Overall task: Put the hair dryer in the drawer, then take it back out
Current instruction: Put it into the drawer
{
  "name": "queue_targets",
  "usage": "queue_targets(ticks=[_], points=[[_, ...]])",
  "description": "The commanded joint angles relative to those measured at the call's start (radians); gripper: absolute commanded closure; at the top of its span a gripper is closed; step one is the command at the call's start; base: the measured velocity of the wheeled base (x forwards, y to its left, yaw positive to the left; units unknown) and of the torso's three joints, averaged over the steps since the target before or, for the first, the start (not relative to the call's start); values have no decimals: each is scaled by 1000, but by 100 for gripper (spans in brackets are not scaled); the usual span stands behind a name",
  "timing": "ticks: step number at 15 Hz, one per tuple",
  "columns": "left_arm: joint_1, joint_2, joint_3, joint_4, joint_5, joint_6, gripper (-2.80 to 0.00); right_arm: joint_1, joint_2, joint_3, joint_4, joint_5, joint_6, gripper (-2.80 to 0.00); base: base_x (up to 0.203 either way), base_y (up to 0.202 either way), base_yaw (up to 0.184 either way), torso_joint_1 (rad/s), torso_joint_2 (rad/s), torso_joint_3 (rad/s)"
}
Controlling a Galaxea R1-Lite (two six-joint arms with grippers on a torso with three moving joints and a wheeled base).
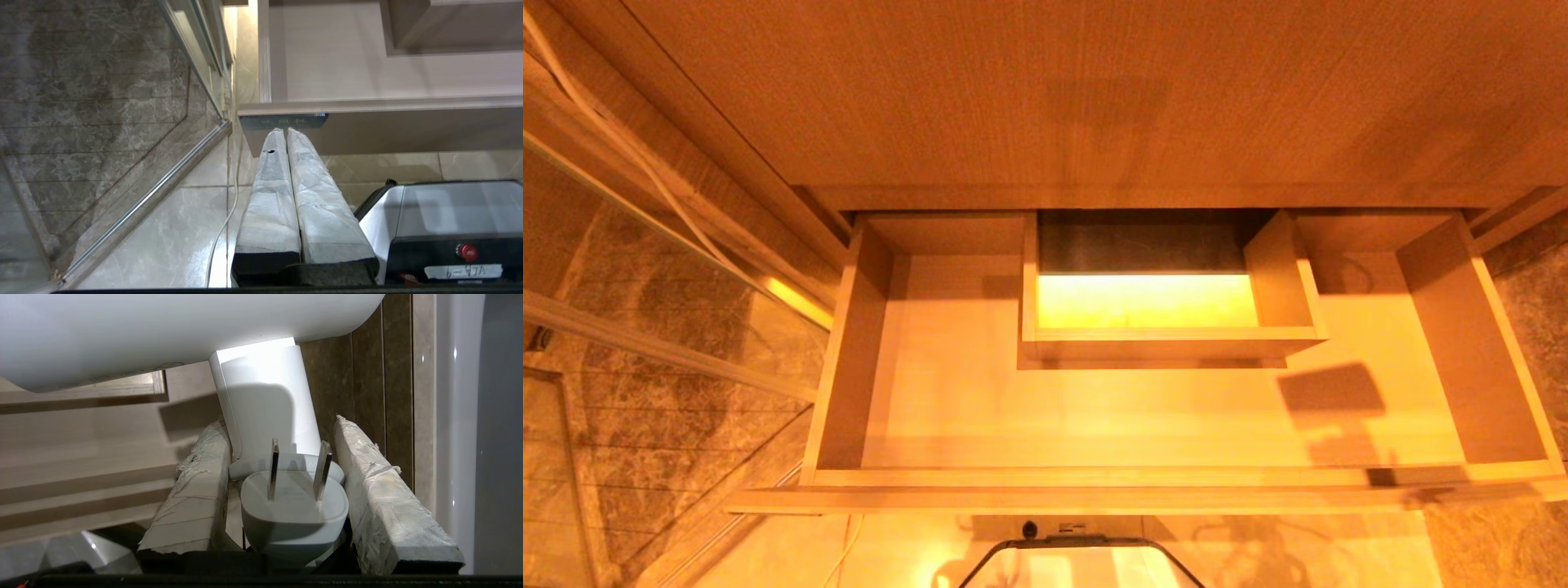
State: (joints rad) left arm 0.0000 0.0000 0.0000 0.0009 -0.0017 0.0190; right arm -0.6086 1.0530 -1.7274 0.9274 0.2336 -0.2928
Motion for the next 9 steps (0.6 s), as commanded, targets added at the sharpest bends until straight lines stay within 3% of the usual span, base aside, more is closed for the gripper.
queue_targets(ticks=[1,5,9], points=[[0,0,2,-2,0,1,0,0,-1,9,-4,0,-2,0,0,0,0,-32,354,354],[0,0,2,-2,0,0,0,-2,-1,31,-30,-4,-2,0,0,0,0,69,239,298],[0,0,2,-2,0,1,0,-6,-1,32,-32,-4,-2,0,0,0,0,91,72,132]])
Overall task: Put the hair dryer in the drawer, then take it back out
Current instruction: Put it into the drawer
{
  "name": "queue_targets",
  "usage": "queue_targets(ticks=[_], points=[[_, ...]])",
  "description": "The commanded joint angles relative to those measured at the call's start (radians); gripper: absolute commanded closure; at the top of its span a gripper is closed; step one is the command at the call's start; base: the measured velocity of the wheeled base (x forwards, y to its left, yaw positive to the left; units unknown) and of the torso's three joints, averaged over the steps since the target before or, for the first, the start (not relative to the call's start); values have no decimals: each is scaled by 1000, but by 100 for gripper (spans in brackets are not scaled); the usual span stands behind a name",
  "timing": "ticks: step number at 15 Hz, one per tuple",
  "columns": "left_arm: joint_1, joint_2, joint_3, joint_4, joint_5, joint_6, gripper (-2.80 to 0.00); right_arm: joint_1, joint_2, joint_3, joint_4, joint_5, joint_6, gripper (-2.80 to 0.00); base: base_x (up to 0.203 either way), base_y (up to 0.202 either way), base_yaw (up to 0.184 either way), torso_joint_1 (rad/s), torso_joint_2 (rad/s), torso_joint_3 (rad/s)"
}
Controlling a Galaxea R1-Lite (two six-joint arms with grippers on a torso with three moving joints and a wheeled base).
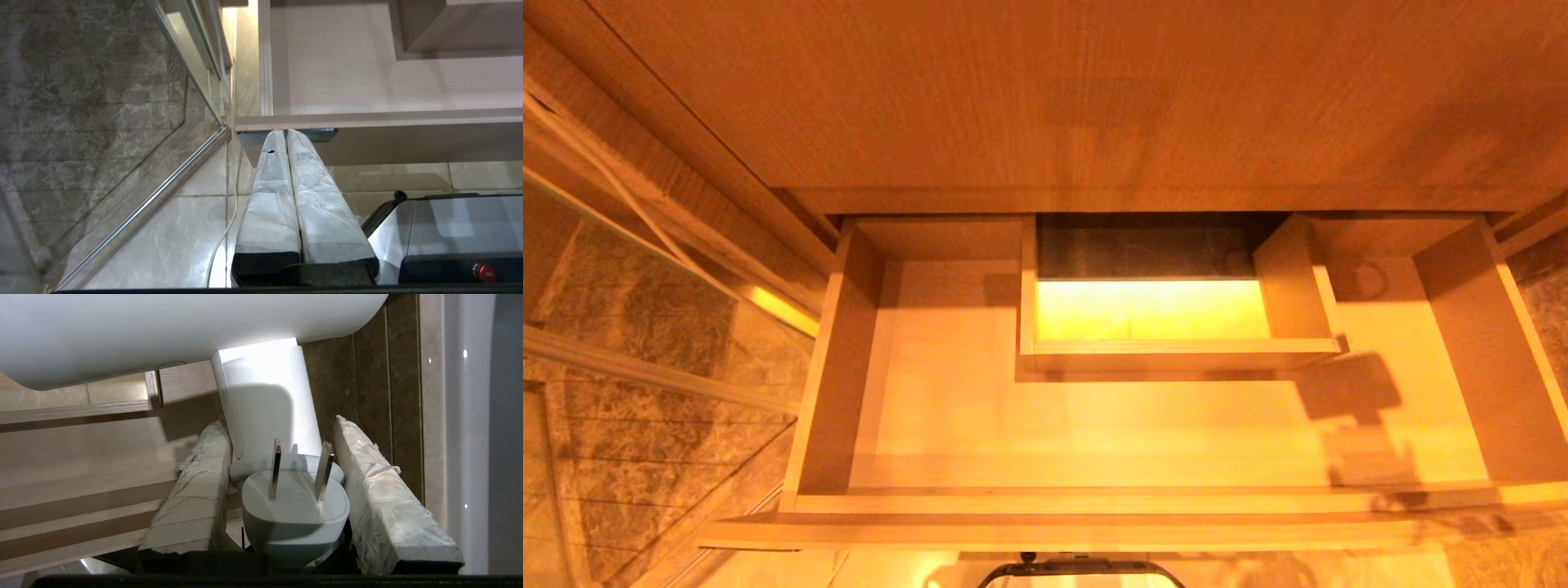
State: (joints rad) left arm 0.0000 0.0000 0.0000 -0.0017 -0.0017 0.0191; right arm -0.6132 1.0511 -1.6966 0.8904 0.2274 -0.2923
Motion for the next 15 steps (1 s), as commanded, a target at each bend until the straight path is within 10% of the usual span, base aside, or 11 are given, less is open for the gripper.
queue_targets(ticks=[1,15], points=[[0,0,2,0,0,-1,0,-2,1,2,7,3,-2,0,0,0,0,32,27,51],[0,0,2,0,0,1,0,-3,-23,65,17,2,-3,0,0,0,0,-39,135,99]])
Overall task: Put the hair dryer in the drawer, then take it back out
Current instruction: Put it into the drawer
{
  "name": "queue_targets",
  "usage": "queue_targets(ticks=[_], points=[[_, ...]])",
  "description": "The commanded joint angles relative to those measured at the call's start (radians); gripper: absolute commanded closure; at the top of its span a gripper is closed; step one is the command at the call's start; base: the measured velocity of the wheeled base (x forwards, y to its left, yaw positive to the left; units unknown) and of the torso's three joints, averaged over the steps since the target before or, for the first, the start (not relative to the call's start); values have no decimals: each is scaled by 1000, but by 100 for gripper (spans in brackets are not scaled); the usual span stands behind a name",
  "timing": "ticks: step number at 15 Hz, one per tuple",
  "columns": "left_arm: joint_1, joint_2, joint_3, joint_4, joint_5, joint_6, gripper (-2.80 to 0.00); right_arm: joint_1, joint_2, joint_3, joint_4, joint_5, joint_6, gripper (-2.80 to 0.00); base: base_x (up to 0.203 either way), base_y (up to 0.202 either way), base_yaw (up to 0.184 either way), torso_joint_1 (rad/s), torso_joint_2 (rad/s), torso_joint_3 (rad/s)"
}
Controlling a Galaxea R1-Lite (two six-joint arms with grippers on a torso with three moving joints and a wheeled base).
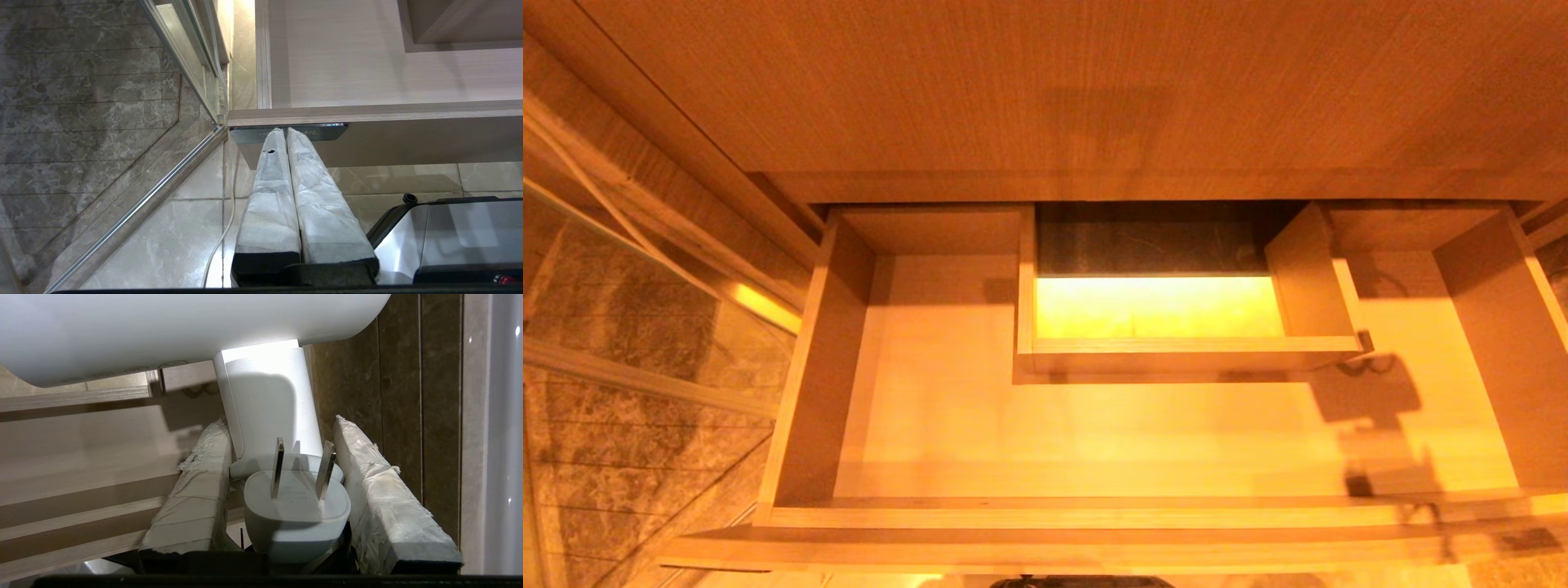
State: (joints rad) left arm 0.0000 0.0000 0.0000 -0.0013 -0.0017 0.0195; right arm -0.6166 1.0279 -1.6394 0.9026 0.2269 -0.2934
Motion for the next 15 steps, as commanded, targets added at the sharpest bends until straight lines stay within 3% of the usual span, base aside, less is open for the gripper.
queue_targets(ticks=[1,3,8,15], points=[[0,0,2,0,0,0,0,0,-2,23,10,-5,-1,0,0,0,0,17,32,51],[0,0,2,0,0,-1,0,0,-2,49,12,-35,0,0,0,0,0,21,51,37],[0,0,2,0,0,0,0,0,51,106,63,-215,7,0,0,0,0,5,21,24],[0,0,2,0,0,-1,0,4,122,242,-5,-209,8,0,0,0,0,0,0,0]])
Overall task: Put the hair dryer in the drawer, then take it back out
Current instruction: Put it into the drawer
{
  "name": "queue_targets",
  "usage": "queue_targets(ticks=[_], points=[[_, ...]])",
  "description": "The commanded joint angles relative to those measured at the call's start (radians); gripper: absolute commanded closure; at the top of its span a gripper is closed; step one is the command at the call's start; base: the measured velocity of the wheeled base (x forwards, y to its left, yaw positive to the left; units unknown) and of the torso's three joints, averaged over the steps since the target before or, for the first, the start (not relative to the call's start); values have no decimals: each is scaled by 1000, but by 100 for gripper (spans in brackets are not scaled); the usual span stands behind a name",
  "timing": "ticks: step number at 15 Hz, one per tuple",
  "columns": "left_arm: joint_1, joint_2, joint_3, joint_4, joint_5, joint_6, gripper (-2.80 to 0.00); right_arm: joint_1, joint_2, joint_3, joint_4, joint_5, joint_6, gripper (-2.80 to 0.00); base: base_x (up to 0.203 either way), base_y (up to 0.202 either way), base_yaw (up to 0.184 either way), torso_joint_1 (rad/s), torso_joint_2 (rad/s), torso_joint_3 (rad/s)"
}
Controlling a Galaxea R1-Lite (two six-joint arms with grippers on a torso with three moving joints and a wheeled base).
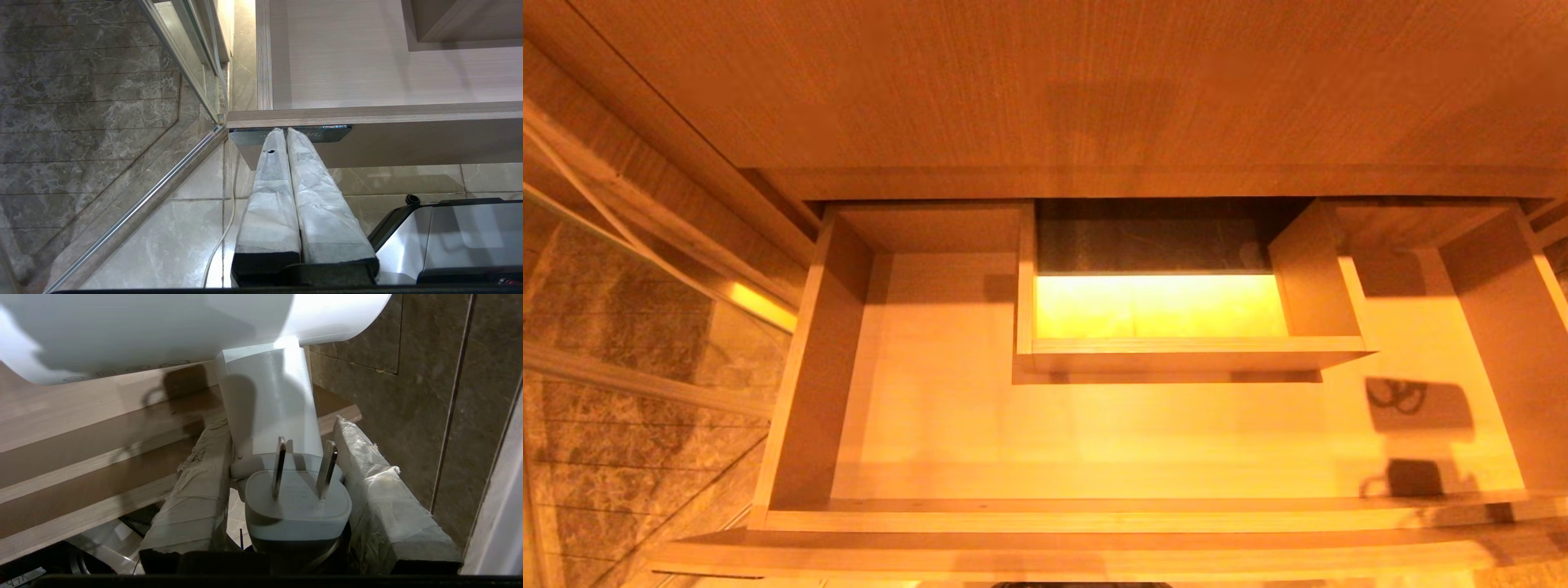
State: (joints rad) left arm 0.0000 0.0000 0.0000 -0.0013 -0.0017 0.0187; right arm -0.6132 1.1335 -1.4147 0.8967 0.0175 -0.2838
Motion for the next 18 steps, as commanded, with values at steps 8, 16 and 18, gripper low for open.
queue_targets(ticks=[8,16,18], points=[[0,0,2,0,0,0,0,20,82,315,-337,1,-5,0,0,0,0,0,0,0],[0,0,2,0,0,1,0,81,269,442,-779,1,-12,0,0,0,0,0,0,0],[0,0,2,0,0,1,0,86,286,450,-840,2,-16,0,0,0,0,0,0,0]])
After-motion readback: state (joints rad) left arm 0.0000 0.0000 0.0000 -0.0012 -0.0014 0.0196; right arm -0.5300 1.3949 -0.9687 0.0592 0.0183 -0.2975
